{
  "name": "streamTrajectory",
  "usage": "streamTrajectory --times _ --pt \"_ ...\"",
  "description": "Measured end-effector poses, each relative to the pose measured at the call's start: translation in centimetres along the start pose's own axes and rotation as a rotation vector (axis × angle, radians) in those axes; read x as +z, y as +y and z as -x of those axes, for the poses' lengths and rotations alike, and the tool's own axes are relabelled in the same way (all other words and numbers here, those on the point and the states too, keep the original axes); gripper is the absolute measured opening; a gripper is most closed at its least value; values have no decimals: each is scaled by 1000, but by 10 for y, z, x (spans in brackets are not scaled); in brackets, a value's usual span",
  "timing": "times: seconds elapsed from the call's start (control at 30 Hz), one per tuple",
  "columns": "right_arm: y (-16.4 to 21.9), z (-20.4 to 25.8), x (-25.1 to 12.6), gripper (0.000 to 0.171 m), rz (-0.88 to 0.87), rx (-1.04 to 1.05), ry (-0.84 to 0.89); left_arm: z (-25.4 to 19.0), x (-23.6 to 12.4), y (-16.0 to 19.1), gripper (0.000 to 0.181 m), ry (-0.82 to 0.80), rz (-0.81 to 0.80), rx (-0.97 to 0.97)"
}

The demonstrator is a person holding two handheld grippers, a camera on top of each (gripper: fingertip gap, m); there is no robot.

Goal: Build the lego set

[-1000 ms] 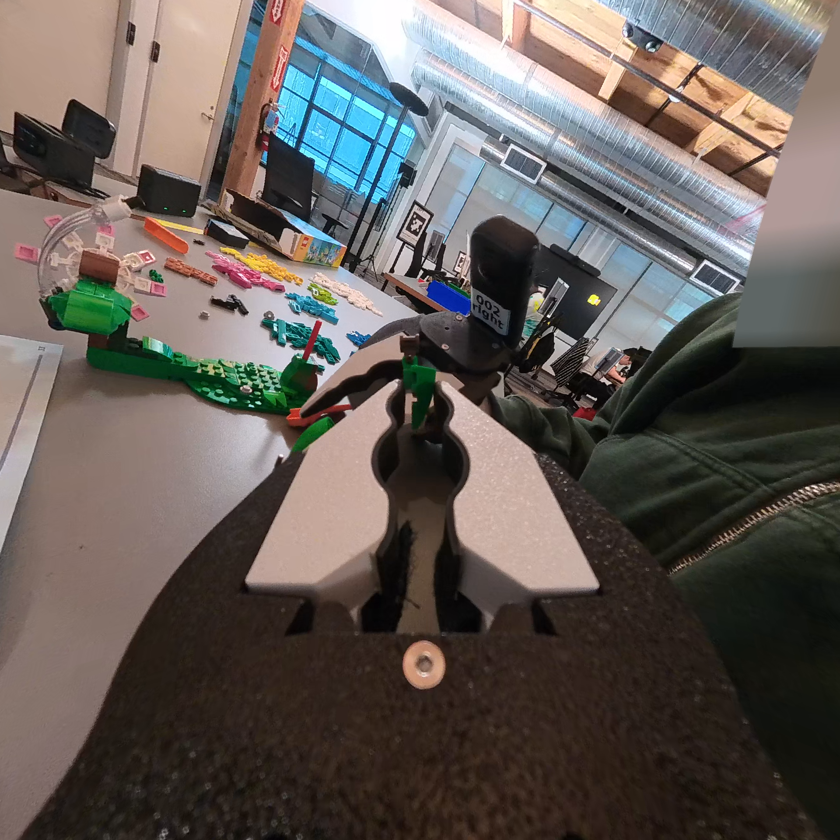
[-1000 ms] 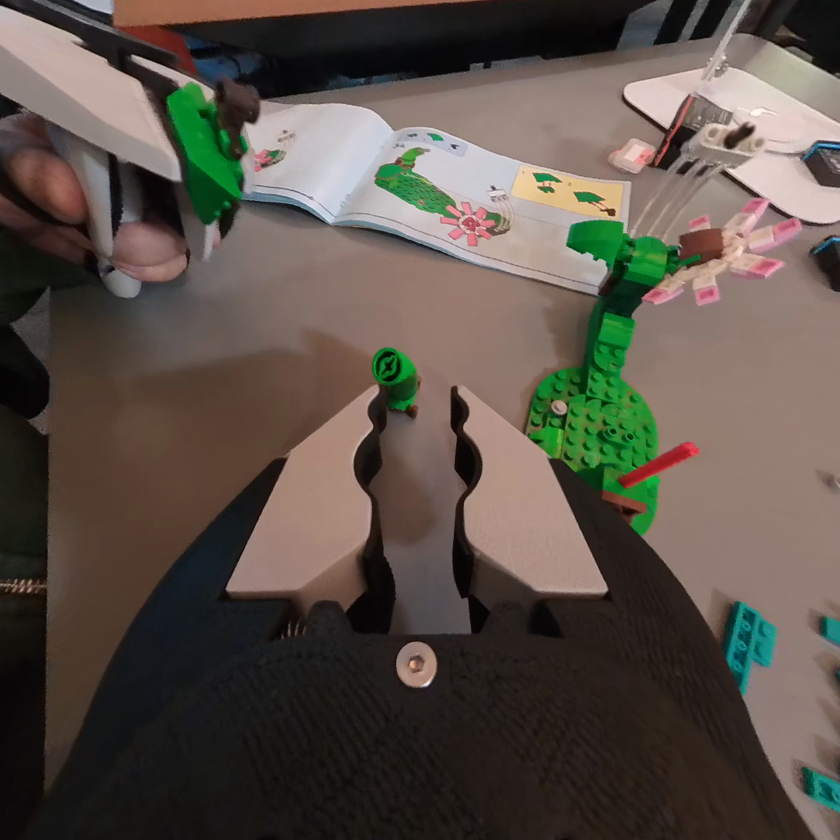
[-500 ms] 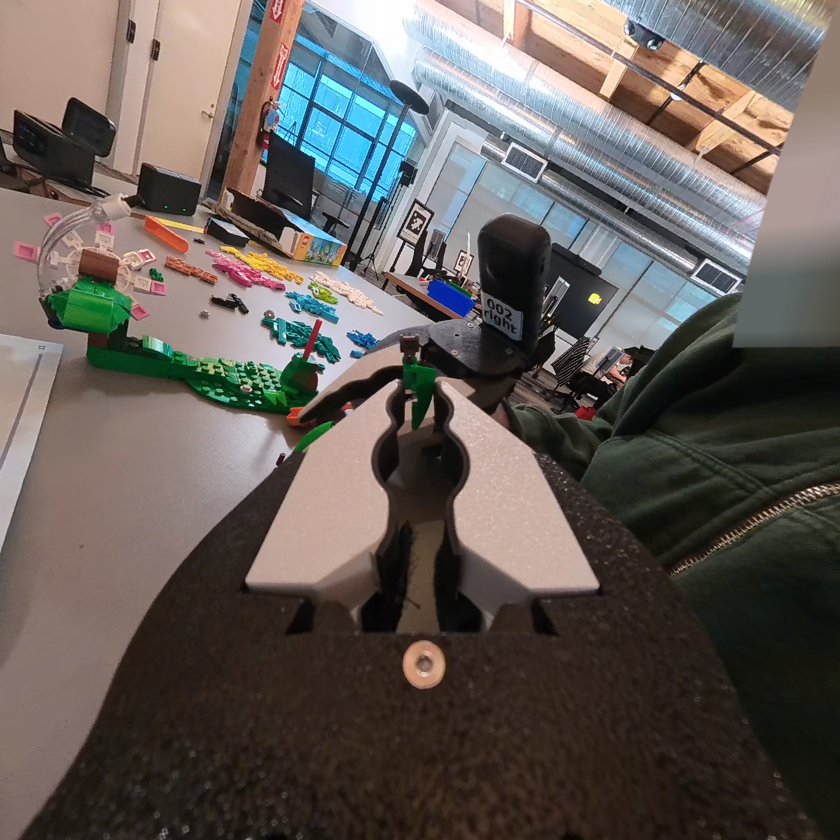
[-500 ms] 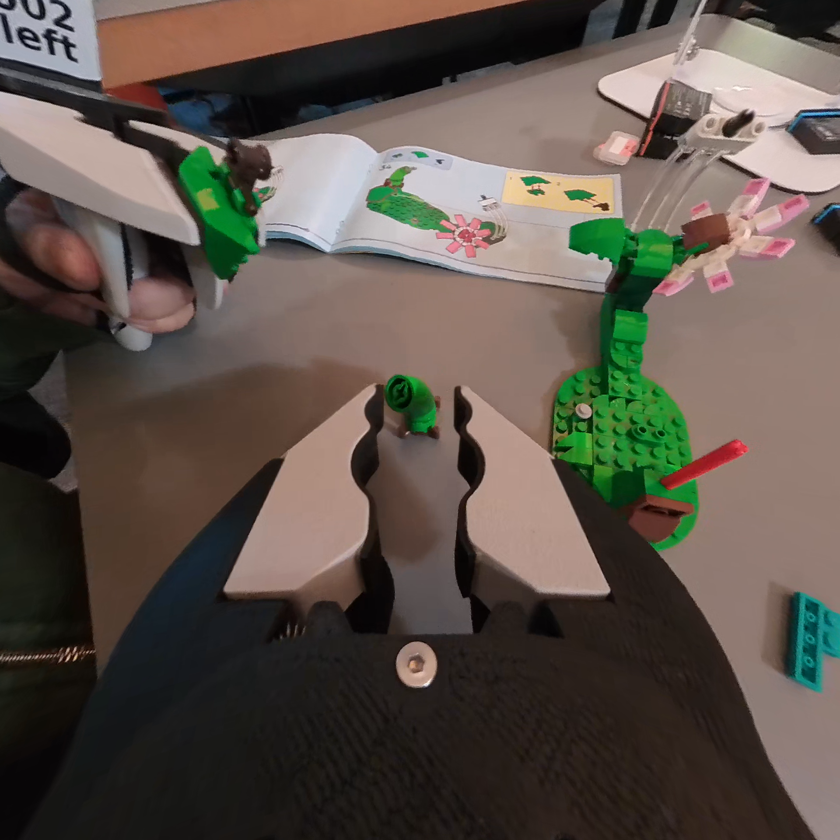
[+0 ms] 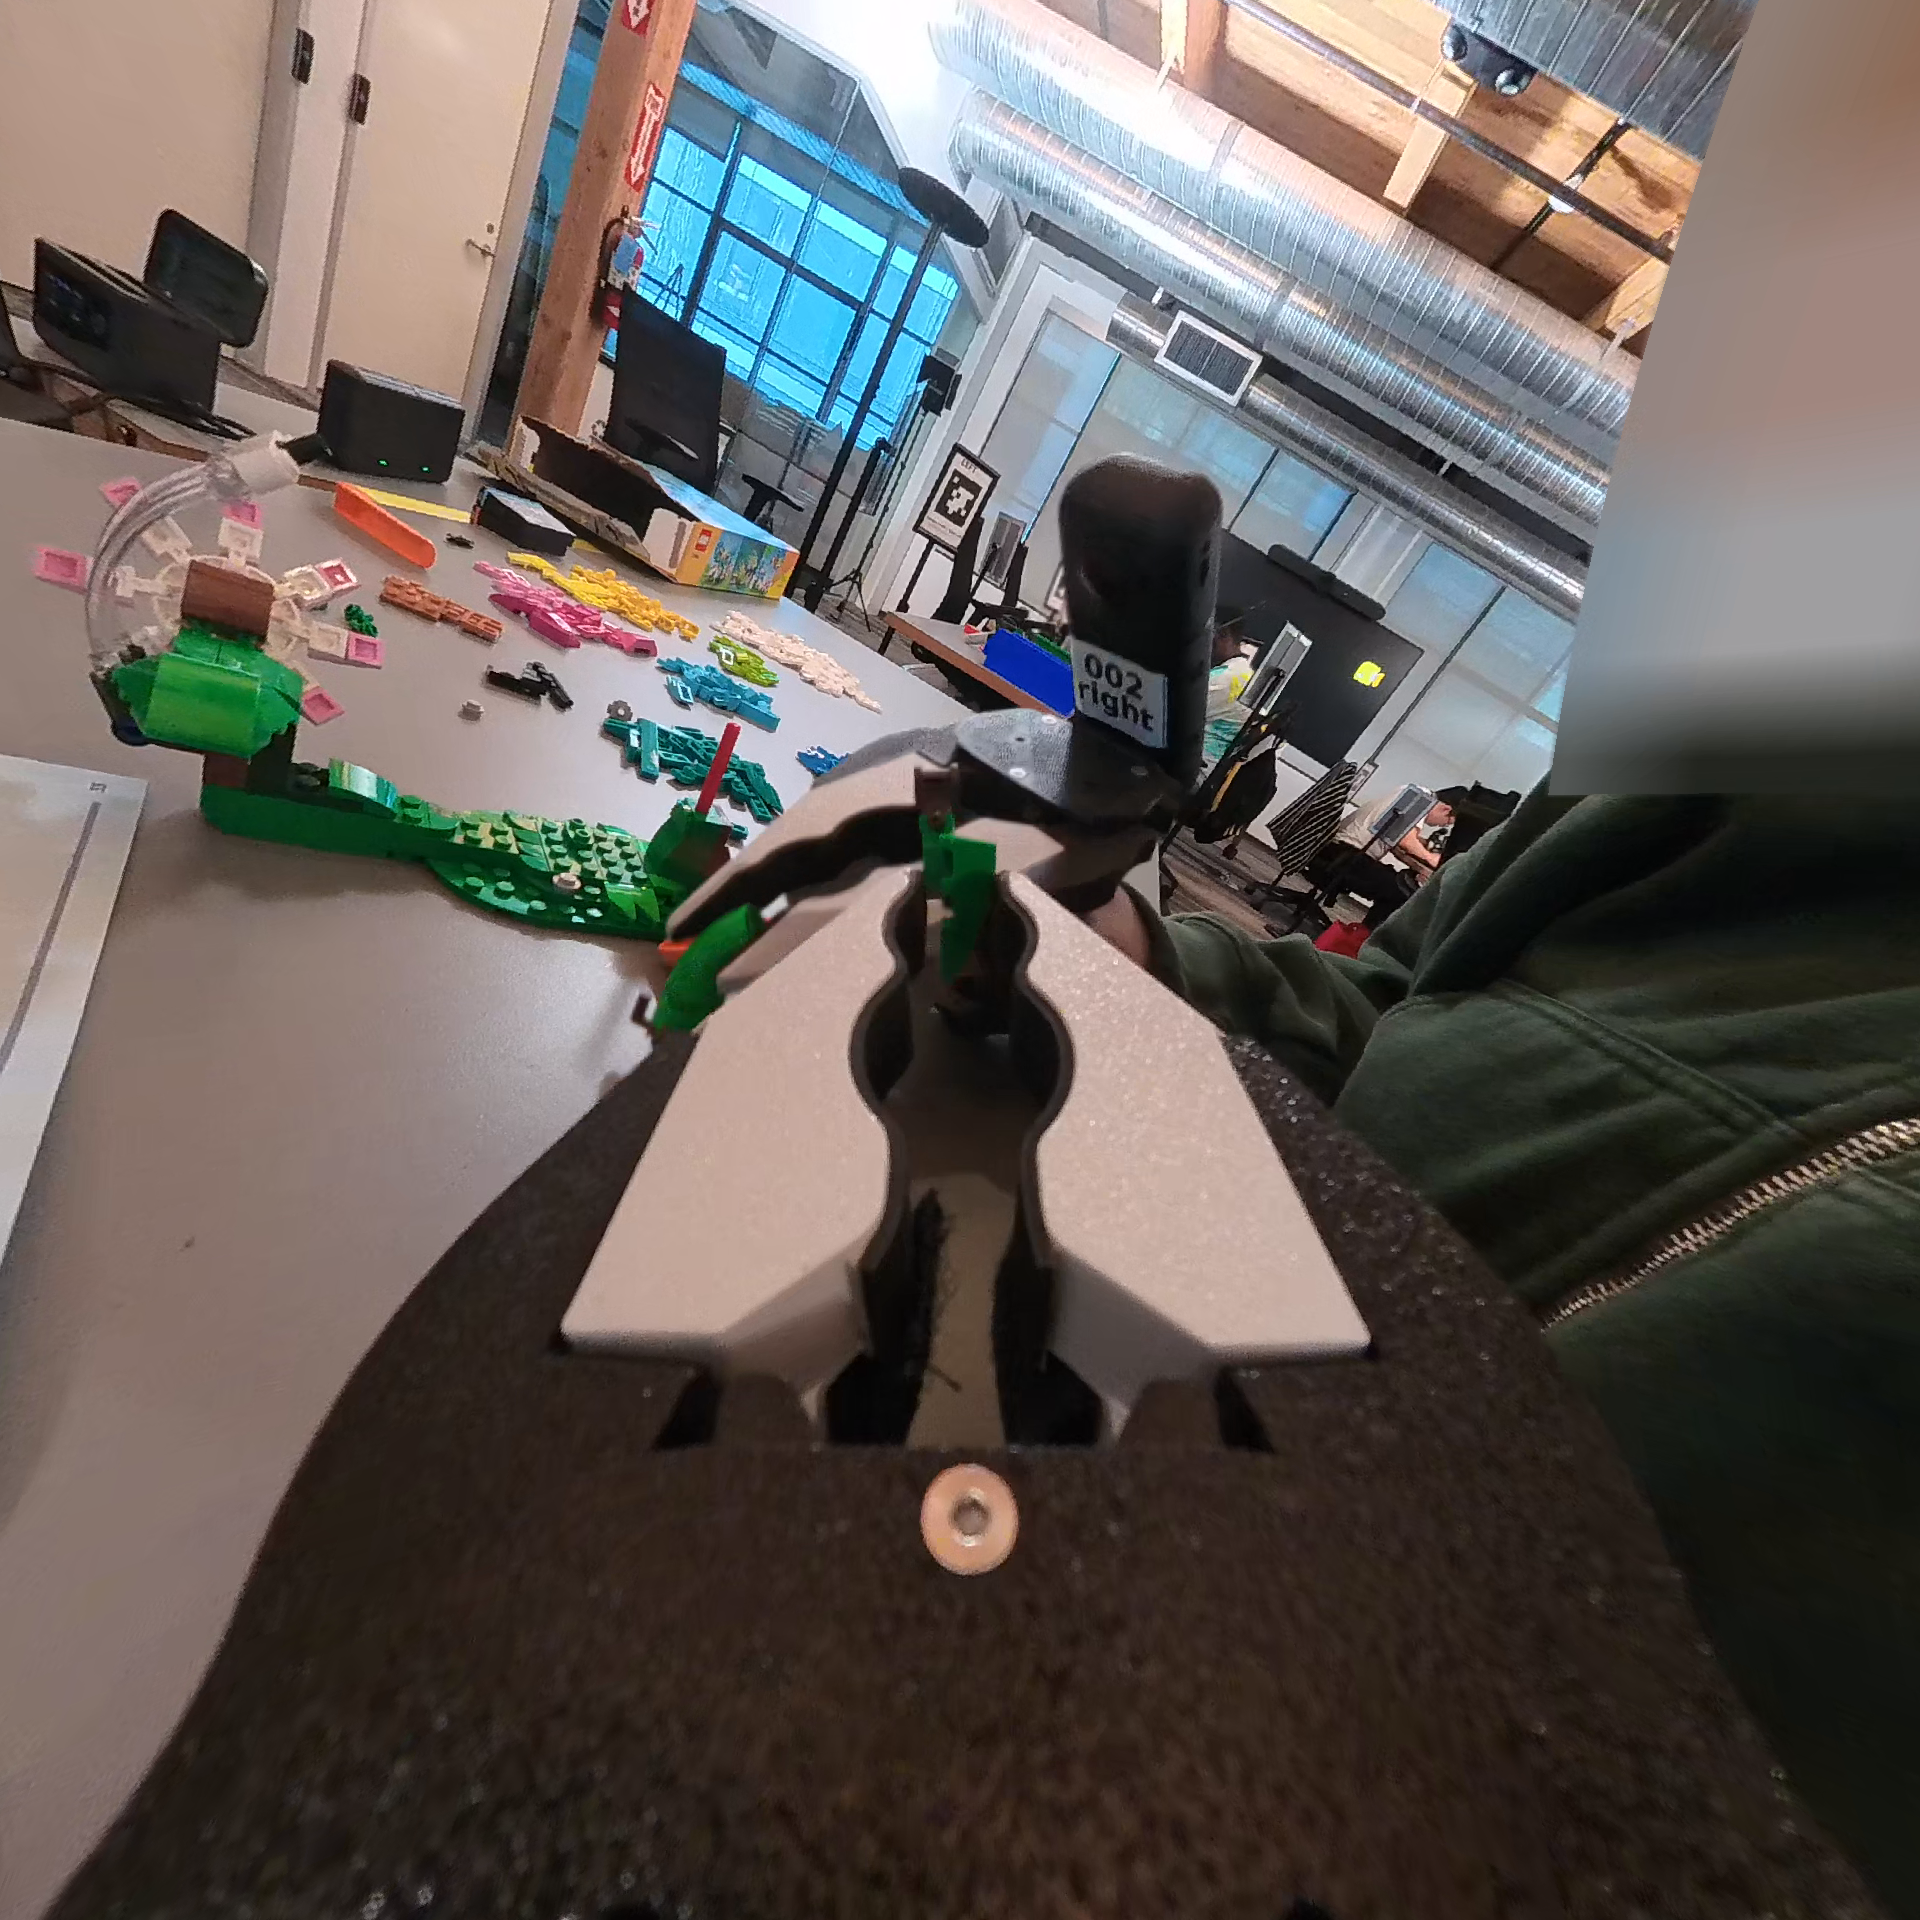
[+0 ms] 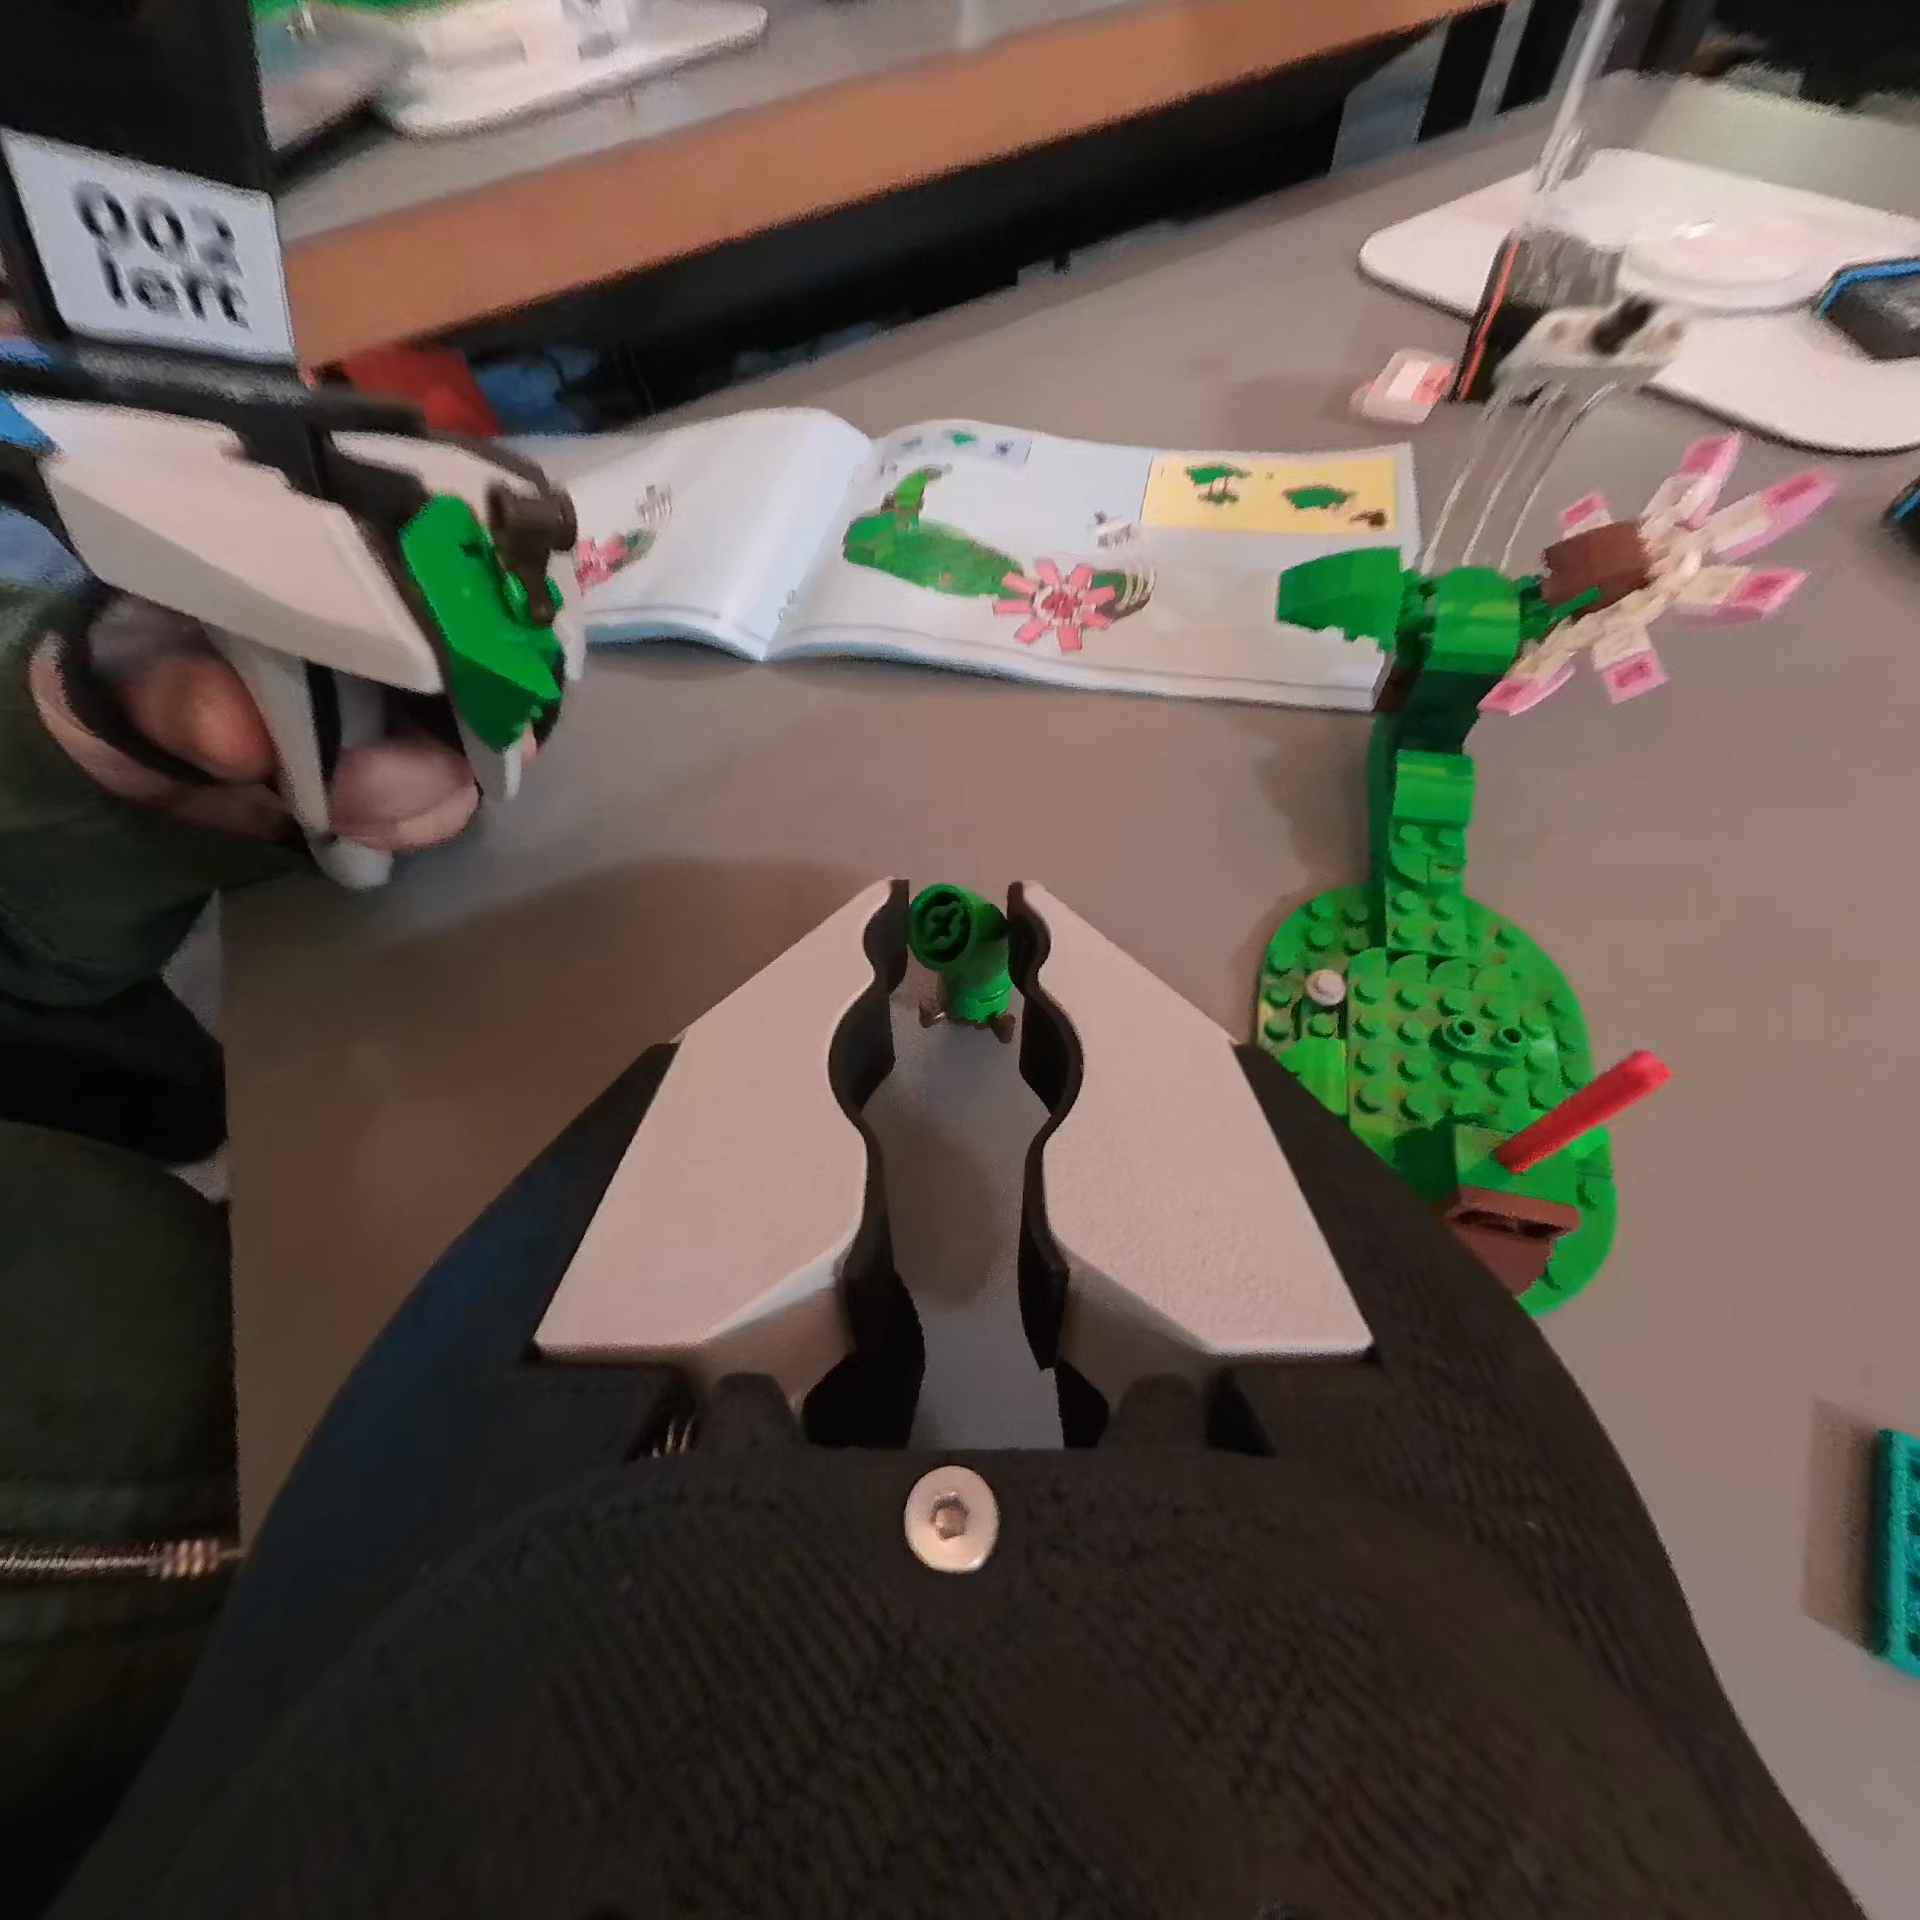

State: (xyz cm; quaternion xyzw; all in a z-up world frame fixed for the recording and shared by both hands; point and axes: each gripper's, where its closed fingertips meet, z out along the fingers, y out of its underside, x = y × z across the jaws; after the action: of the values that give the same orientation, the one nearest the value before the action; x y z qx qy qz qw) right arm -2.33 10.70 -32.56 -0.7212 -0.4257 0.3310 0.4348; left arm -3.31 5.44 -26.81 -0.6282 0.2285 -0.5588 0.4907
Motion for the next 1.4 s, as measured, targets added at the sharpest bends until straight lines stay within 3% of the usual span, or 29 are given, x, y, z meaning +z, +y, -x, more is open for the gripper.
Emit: streamTrajectory --times 0.3,0.43,0.73,1.07,1.4 --pt "-50 0 -22 17 -358 193 -81 11 10 14 10 -124 109 78" --pt "-58 7 -23 17 -421 165 -81 14 18 27 10 -177 202 145" --pt "-76 25 -41 16 -588 10 -116 14 20 14 10 -218 128 126" --pt "-85 31 -52 16 -672 -111 -52 0 20 -3 10 -237 74 215" --pt "-88 32 -57 16 -702 -186 10 3 20 -3 10 -219 36 80"
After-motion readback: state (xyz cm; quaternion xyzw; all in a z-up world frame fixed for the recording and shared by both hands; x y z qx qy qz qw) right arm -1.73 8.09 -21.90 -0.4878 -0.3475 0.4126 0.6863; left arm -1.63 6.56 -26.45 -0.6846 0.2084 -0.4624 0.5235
